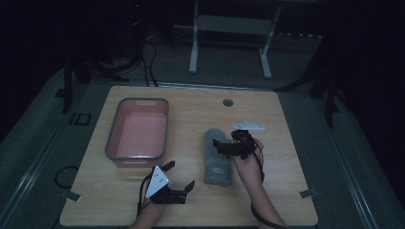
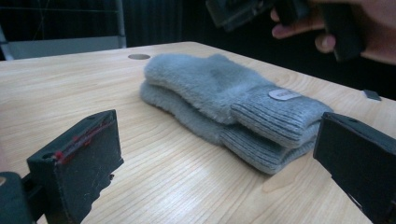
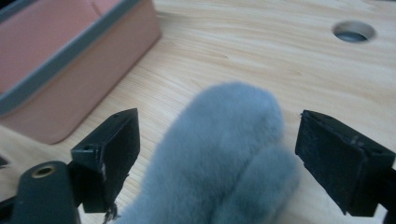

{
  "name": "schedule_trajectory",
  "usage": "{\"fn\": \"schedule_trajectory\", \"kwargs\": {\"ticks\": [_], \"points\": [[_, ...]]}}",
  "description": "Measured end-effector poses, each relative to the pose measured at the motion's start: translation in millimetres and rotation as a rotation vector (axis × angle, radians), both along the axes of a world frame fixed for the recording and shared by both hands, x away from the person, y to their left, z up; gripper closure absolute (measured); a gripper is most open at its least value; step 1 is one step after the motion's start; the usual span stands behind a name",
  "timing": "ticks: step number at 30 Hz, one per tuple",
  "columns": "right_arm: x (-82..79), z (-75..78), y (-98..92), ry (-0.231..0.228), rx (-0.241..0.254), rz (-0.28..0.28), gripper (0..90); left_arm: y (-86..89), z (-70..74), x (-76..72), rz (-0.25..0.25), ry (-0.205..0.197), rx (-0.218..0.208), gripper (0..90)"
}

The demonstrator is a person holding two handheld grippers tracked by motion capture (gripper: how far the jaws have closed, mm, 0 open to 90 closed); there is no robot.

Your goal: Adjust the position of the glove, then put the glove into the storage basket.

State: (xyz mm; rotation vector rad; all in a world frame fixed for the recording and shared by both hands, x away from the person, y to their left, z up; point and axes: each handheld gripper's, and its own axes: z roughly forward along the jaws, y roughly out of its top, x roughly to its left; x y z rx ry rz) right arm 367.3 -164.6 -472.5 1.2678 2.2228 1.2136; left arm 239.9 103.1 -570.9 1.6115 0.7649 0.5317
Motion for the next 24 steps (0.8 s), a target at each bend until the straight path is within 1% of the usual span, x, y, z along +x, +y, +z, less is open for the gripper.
{"fn": "schedule_trajectory", "kwargs": {"ticks": [1,2,3,4,6,7,8,9,10,11,12,14,16,18,19,20,21,22,23,24], "points": [[2.7,2.7,1.1,-0.022,-0.034,0.019,13.6,-0.4,0.1,0.4,0.002,0.002,0.004,1.2],[3.7,3.3,1.8,-0.043,-0.077,0.027,13.6,-1.0,0.3,1.2,0.003,0.007,0.010,1.2],[4.0,3.4,2.3,-0.059,-0.133,0.045,12.6,-1.4,0.5,2.0,-0.001,0.014,0.016,1.2],[3.6,2.7,1.0,-0.077,-0.169,0.072,12.1,-2.2,0.8,3.0,0.000,0.024,0.020,1.2],[0.1,0.3,-5.3,-0.100,-0.203,0.085,12.1,-3.5,1.8,5.3,-0.012,0.058,0.024,1.2],[-1.9,-1.7,-11.0,-0.106,-0.226,0.091,11.9,-4.5,2.3,6.1,-0.011,0.062,0.027,1.2],[-2.7,-2.8,-15.3,-0.108,-0.226,0.096,12.0,-5.5,3.4,6.9,-0.002,0.064,0.036,1.2],[-4.0,-3.8,-21.5,-0.108,-0.202,0.103,12.0,-6.4,5.1,8.4,0.007,0.064,0.048,1.2],[-5.3,-4.7,-27.9,-0.120,-0.180,0.113,13.1,-7.0,7.4,10.0,0.013,0.062,0.047,1.2],[-7.1,-5.5,-33.6,-0.144,-0.167,0.121,13.6,-8.4,11.0,12.5,0.020,0.061,0.040,1.2],[-10.0,-6.2,-39.7,-0.180,-0.166,0.125,13.8,-9.5,13.7,14.3,0.021,0.064,0.041,1.2],[-14.2,-8.5,-49.2,-0.220,-0.156,0.143,13.7,-13.2,20.6,19.6,0.006,0.066,0.031,1.3],[-17.7,-11.3,-57.5,-0.232,-0.146,0.133,13.8,-18.3,28.0,25.1,-0.013,0.083,0.042,1.2],[-23.4,-14.6,-65.3,-0.250,-0.120,0.126,13.8,-22.9,34.4,30.4,-0.025,0.098,0.049,1.2],[-26.7,-16.0,-68.0,-0.256,-0.116,0.125,13.9,-25.1,36.9,33.0,-0.034,0.106,0.049,1.2],[-30.3,-17.1,-69.8,-0.249,-0.119,0.127,13.9,-26.8,39.2,35.2,-0.043,0.113,0.049,1.3],[-33.7,-17.9,-71.0,-0.229,-0.126,0.125,13.9,-28.6,40.9,37.4,-0.050,0.115,0.051,1.2],[-37.1,-18.2,-72.3,-0.209,-0.121,0.122,14.3,-29.8,42.3,39.8,-0.064,0.123,0.054,1.2],[-40.3,-18.5,-73.9,-0.200,-0.097,0.125,14.3,-31.1,43.4,42.1,-0.070,0.129,0.060,1.3],[-43.3,-19.1,-75.0,-0.195,-0.073,0.117,13.9,-32.8,44.3,44.5,-0.066,0.132,0.073,1.3]]}}
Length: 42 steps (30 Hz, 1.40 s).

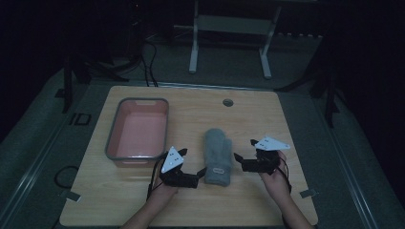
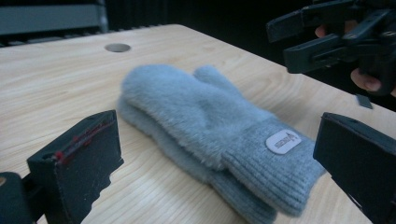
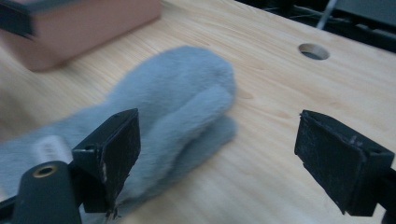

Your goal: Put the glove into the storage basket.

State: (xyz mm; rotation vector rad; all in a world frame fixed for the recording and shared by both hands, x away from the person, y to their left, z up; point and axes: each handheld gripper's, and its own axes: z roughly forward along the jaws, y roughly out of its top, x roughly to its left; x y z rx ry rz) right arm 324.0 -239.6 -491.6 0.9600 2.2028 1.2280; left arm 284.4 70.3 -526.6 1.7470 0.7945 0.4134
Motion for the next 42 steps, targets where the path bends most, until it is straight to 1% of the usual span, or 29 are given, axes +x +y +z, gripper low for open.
{"fn": "schedule_trajectory", "kwargs": {"ticks": [2,3,4,6,9,11,12,14,15,16,17,18,20,22,23,24,26,28,30,31,32,33,35,36,38,39,40,41,42], "points": [[-3.1,-2.0,0.0,0.028,0.019,-0.020,13.5,-3.1,1.4,6.5,-0.016,0.023,0.018,1.2],[-3.4,-3.6,0.3,0.043,0.030,-0.029,13.5,-4.8,2.0,9.9,-0.015,0.037,0.017,1.2],[-3.1,-5.6,1.1,0.065,0.042,-0.034,13.3,-6.0,2.7,13.7,-0.029,0.055,0.014,1.3],[-0.6,-9.9,4.6,0.107,0.049,-0.031,11.3,-10.1,4.4,21.2,-0.024,0.079,0.011,1.3],[2.1,-14.5,11.5,0.120,0.065,-0.032,10.7,-15.5,6.9,33.3,-0.028,0.108,0.009,1.3],[6.1,-18.4,17.1,0.144,0.062,-0.037,11.0,-19.8,7.5,41.2,-0.017,0.133,0.028,1.3],[7.8,-20.4,19.8,0.147,0.058,-0.043,13.4,-21.1,7.3,45.0,-0.022,0.142,0.029,1.3],[11.8,-25.3,24.7,0.164,0.047,-0.039,15.6,-24.5,5.8,51.6,-0.009,0.158,0.034,7.9],[13.5,-27.8,26.4,0.169,0.037,-0.052,20.9,-25.5,4.6,54.8,-0.014,0.167,0.029,8.0],[15.4,-30.2,27.5,0.182,0.042,-0.045,23.2,-27.4,2.9,58.0,-0.009,0.173,0.038,8.3],[17.7,-32.5,28.3,0.194,0.046,-0.043,23.7,-29.2,0.7,62.1,-0.002,0.181,0.050,12.8],[20.3,-35.3,29.0,0.214,0.055,-0.050,28.6,-30.0,-0.8,64.5,0.004,0.183,0.060,15.7],[23.6,-39.1,28.4,0.252,0.082,-0.031,35.9,-32.0,-5.2,71.7,0.001,0.218,0.069,16.0],[26.1,-43.4,27.4,0.285,0.102,-0.026,37.2,-34.4,-9.5,77.1,-0.006,0.246,0.092,20.7],[27.2,-45.7,26.8,0.302,0.105,-0.029,37.2,-35.7,-11.9,79.5,-0.015,0.264,0.104,21.1],[28.1,-47.9,25.9,0.316,0.109,-0.030,37.0,-37.2,-14.6,81.6,-0.014,0.283,0.128,21.2],[28.9,-51.8,24.9,0.336,0.121,-0.027,36.4,-38.1,-19.7,84.6,-0.015,0.326,0.132,21.2],[29.3,-54.1,24.9,0.346,0.118,-0.019,35.0,-37.5,-23.4,86.4,-0.007,0.358,0.130,21.3],[31.5,-56.1,25.1,0.363,0.108,-0.015,30.7,-37.1,-26.7,88.2,-0.003,0.384,0.139,21.2],[33.4,-57.4,24.9,0.375,0.108,-0.011,30.7,-37.3,-28.2,88.9,-0.005,0.394,0.130,21.2],[35.8,-59.3,24.9,0.397,0.114,-0.004,30.7,-37.1,-29.8,89.7,-0.010,0.399,0.141,21.3],[37.7,-61.0,25.0,0.415,0.118,0.004,30.7,-37.6,-31.5,90.5,-0.009,0.412,0.140,21.2],[40.5,-63.1,25.9,0.433,0.114,0.014,31.1,-37.3,-34.6,92.1,-0.016,0.429,0.136,21.3],[41.5,-62.6,26.2,0.435,0.106,0.022,31.2,-37.2,-35.6,92.7,-0.019,0.426,0.135,21.4],[43.1,-61.8,27.2,0.438,0.092,0.029,33.3,-38.4,-35.5,92.6,-0.032,0.418,0.146,25.2],[43.5,-61.4,27.6,0.442,0.084,0.042,39.4,-39.2,-35.7,92.5,-0.049,0.420,0.142,30.0],[43.9,-61.7,28.1,0.452,0.090,0.058,43.1,-40.4,-36.0,92.4,-0.064,0.425,0.135,36.8],[43.8,-62.2,28.9,0.450,0.091,0.062,46.6,-41.0,-36.8,92.6,-0.077,0.429,0.125,43.0],[43.9,-62.4,29.5,0.453,0.087,0.071,50.1,-40.7,-37.7,93.3,-0.088,0.436,0.113,47.2]]}}
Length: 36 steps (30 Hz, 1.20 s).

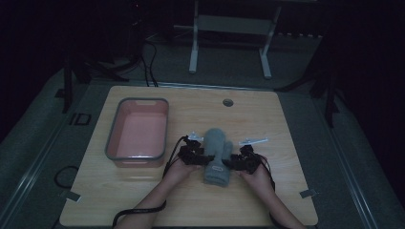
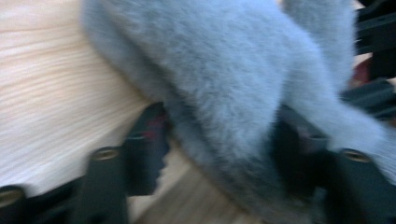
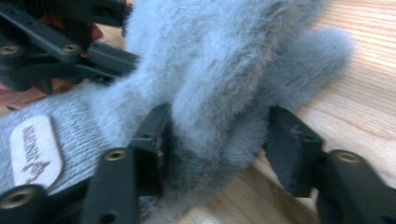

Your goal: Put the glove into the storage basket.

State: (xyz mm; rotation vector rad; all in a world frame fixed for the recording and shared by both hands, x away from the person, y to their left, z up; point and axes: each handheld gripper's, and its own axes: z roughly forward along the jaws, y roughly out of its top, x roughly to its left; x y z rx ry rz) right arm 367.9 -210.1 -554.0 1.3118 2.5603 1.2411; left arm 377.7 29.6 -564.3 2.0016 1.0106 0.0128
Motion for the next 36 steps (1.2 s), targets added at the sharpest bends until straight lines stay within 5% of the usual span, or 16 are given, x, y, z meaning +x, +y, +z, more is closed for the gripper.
{"fn": "schedule_trajectory", "kwargs": {"ticks": [4,9,18,36], "points": [[1.3,-1.0,-0.3,0.026,0.020,0.011,61.3,0.6,-3.0,2.0,-0.025,0.029,-0.047,64.0],[1.3,1.8,1.4,0.030,0.007,0.021,71.4,-2.2,-0.3,-1.3,-0.031,-0.004,-0.029,77.1],[-4.0,8.9,-3.9,0.029,0.064,0.010,79.8,-1.8,10.3,-4.3,-0.037,-0.018,-0.039,80.8],[-4.8,76.1,-4.4,-0.059,0.205,0.011,81.2,11.7,88.1,-5.2,-0.030,-0.138,-0.068,80.9]]}}
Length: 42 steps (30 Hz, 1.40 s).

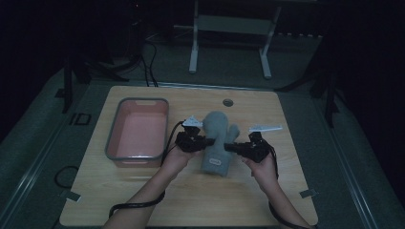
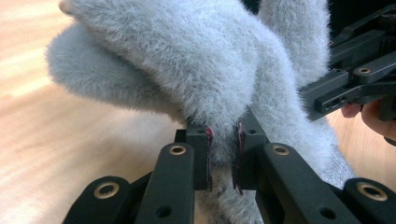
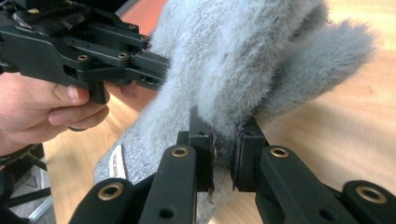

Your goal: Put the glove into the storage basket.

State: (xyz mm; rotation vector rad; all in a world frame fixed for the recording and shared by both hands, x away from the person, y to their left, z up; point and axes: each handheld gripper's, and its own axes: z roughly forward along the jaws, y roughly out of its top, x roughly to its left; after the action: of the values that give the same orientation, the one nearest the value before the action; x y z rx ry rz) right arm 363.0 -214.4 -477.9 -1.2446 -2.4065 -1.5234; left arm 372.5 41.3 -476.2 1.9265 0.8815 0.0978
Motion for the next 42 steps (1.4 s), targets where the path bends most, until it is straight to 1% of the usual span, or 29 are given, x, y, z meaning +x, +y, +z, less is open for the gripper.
{"fn": "schedule_trajectory", "kwargs": {"ticks": [2,7,9,13,15,18,23,26,29,33,36,39,42], "points": [[2.4,7.8,1.6,-0.009,0.011,0.000,81.2,3.5,8.4,1.5,0.001,-0.009,-0.005,80.8],[7.2,26.6,10.1,-0.034,0.035,0.003,81.2,14.0,28.5,4.6,0.012,-0.049,-0.003,80.8],[10.2,33.1,15.0,-0.043,0.040,0.007,81.1,19.2,35.5,5.6,0.021,-0.056,0.000,80.8],[16.8,45.8,27.8,-0.061,0.050,0.020,81.2,33.5,48.7,8.3,0.035,-0.082,-0.001,80.7],[20.1,50.3,34.0,-0.061,0.057,0.027,81.2,40.3,53.1,10.0,0.043,-0.087,-0.002,80.7],[25.5,56.9,46.8,-0.068,0.057,0.036,81.2,54.9,59.3,13.3,0.057,-0.095,0.001,80.7],[35.4,64.1,72.5,-0.068,0.064,0.060,81.2,79.4,65.1,17.5,0.089,-0.086,-0.003,80.7],[41.5,68.0,91.4,-0.064,0.068,0.080,81.2,96.2,70.0,18.3,0.110,-0.090,0.013,80.7],[45.9,71.5,108.5,-0.064,0.074,0.097,81.2,115.1,76.3,16.9,0.139,-0.096,0.021,80.7],[51.6,78.2,134.2,-0.065,0.078,0.128,81.2,139.1,83.6,14.6,0.164,-0.100,0.031,80.7],[55.1,82.2,154.7,-0.072,0.076,0.152,81.2,157.4,88.0,12.2,0.197,-0.096,0.039,80.7],[58.2,81.7,174.9,-0.075,0.073,0.168,81.2,174.0,87.1,11.4,0.227,-0.090,0.052,80.7],[62.5,76.1,193.5,-0.060,0.068,0.181,81.2,189.1,80.0,10.7,0.255,-0.074,0.059,80.7]]}}
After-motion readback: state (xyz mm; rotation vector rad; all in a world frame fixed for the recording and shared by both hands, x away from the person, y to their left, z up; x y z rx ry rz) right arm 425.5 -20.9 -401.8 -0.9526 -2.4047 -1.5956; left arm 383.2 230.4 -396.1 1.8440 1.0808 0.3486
